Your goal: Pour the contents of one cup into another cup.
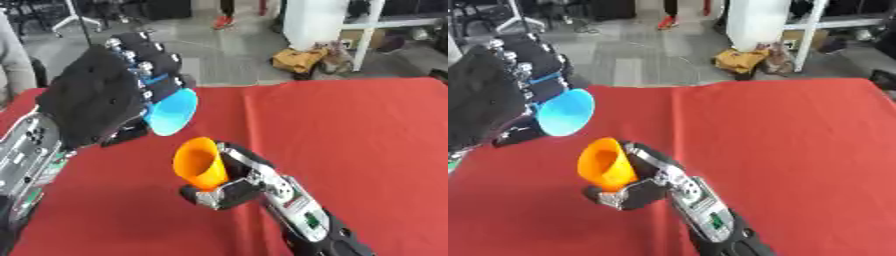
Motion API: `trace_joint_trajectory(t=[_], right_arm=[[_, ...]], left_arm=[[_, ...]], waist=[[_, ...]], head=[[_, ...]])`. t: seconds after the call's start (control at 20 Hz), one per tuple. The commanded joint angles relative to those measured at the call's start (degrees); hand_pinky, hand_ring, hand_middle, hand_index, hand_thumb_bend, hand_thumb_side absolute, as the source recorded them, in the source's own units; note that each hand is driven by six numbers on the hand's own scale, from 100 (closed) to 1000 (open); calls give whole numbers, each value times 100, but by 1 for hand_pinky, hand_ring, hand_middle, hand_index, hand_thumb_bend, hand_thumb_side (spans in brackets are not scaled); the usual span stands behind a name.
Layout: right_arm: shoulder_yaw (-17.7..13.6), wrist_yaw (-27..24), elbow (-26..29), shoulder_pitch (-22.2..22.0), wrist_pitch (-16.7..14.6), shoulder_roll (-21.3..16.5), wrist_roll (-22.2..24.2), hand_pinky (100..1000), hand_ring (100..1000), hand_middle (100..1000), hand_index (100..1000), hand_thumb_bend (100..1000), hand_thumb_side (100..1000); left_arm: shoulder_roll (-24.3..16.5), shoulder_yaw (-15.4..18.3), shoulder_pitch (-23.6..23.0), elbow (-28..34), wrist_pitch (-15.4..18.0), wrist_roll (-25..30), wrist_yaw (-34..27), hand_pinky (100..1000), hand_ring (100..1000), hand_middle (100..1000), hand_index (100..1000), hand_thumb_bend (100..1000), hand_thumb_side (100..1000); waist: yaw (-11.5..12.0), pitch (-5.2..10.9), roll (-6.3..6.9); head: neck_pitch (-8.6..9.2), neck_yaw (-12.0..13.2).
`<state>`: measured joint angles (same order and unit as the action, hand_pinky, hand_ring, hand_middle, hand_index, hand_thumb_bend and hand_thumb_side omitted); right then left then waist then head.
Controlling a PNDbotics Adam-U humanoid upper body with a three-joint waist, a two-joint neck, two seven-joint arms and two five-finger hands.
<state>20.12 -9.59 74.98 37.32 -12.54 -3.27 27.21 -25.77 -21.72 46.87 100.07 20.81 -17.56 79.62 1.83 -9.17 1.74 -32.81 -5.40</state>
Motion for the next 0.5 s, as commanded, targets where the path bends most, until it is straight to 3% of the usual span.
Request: trace_joint_trajectory(t=[0.05,0.5], right_arm=[[-54,19,68,101,-19,-20,10,702,425,685,754,326,100],[-53,20,68,97,-19,-3,14,701,425,685,754,325,100]], left_arm=[[-105,1,109,16,51,40,-21,439,406,357,644,635,100],[37,-305,96,-394,347,85,283,442,403,355,645,639,100]], waist=[[-1,105,9],[-35,95,4]], head=[[36,-8],[28,15]])
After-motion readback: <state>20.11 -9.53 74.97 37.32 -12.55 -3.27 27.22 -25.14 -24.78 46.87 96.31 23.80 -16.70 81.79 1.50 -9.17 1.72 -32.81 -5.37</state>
